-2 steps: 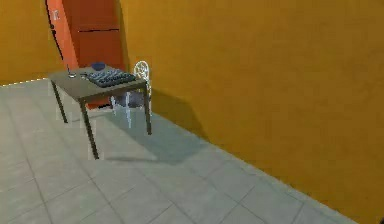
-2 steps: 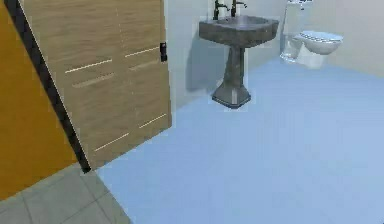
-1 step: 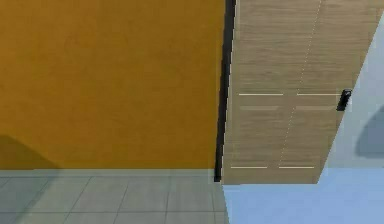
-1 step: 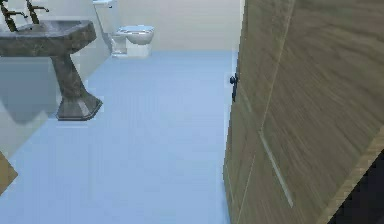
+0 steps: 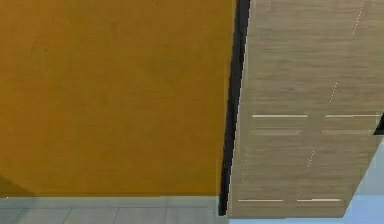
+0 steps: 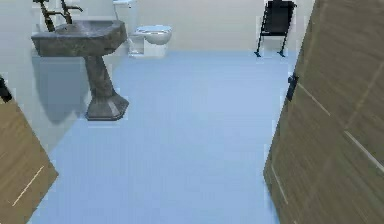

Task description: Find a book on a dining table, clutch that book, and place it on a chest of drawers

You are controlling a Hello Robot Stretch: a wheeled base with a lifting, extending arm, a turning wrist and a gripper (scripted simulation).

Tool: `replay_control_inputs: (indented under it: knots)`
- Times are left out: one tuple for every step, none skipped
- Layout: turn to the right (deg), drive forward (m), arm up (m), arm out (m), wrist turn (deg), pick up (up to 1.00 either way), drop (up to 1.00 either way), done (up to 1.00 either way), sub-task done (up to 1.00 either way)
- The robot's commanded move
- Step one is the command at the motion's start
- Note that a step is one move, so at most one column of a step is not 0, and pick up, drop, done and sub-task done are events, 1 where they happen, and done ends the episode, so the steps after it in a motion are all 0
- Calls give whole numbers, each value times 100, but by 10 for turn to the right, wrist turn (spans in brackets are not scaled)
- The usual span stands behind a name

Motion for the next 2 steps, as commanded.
replay_control_inputs:
  knots:
    - [-450, 0, 0, 0, 0, 0, 0, 0, 0]
    - [-420, 0, 0, 0, 0, 0, 0, 0, 0]
